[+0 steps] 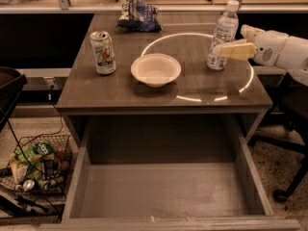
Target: Place blue plastic bottle into top drawer
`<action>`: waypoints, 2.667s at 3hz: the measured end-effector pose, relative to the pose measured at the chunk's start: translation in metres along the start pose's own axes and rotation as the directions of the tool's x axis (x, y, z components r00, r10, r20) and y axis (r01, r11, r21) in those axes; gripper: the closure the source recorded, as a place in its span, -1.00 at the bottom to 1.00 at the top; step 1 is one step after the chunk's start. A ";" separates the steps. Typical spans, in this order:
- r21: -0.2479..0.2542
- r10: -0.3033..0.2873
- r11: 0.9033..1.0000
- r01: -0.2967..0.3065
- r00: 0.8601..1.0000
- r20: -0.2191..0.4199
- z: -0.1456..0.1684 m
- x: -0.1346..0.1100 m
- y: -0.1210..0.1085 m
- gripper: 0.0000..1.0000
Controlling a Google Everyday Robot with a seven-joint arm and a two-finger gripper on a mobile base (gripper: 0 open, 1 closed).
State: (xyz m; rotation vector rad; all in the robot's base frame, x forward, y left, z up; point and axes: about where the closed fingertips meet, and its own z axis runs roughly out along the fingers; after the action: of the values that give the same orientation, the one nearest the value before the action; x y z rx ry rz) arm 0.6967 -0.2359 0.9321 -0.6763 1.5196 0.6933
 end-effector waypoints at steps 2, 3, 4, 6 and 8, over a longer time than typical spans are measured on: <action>-0.091 -0.042 0.995 0.044 0.999 0.021 0.031 -0.006 0.011 -0.06; -0.094 -0.041 0.995 0.043 0.999 0.021 0.033 -0.006 0.012 0.41; -0.099 -0.040 0.994 0.042 0.999 0.021 0.036 -0.006 0.014 0.87; -0.103 -0.042 0.994 0.044 0.999 0.024 0.039 -0.007 0.016 1.00; -0.081 -0.089 0.992 0.100 0.987 0.131 -0.001 -0.074 0.071 1.00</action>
Offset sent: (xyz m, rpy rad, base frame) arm 0.0160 0.0370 0.0099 -0.0189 -0.0701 0.1274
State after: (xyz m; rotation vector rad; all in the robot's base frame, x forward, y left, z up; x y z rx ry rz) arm 0.6461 -0.1903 1.0087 -0.7517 1.3380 0.7206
